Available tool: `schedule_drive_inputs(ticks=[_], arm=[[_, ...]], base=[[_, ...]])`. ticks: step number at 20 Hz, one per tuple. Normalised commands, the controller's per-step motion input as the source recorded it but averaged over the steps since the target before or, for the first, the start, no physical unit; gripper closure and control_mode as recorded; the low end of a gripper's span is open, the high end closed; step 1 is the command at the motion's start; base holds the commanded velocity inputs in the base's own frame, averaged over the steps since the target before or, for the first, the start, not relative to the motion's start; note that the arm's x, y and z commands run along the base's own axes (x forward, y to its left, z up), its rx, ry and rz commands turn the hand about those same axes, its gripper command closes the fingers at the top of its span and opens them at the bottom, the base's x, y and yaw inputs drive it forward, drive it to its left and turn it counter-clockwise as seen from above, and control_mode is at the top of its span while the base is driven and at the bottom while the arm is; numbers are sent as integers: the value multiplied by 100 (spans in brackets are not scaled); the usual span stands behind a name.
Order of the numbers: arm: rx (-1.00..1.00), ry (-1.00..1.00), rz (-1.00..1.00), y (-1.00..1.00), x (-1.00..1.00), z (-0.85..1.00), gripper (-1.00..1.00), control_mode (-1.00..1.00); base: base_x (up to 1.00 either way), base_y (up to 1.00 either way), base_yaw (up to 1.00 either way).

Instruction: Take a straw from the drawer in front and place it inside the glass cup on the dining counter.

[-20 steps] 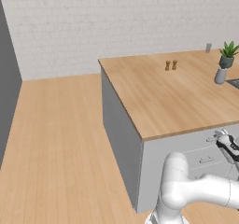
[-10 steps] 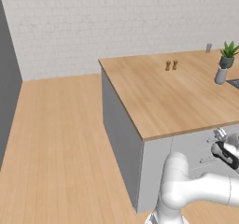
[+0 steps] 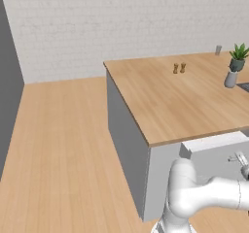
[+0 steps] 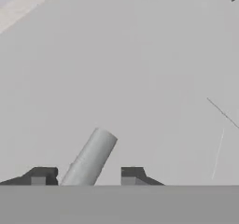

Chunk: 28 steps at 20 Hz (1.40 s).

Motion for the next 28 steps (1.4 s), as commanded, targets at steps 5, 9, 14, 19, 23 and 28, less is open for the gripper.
schedule_drive_inputs(ticks=[5, 9, 14, 19, 23, 28], arm=[[-3, 81, -3, -100, -100, -12, 100, -100], [-5, 83, -3, -99, -100, -13, 100, -100], [-6, 86, -3, -91, -100, -18, 100, -100], [-5, 86, -3, -73, -99, -25, 100, -100], [-2, 42, 0, 6, -60, 43, -100, -100], [-1, 0, -2, 20, -19, 100, -100, -100]], base=[[0, 0, 0], [0, 0, 0], [0, 0, 0], [0, 0, 0], [0, 0, 0], [0, 0, 0]])
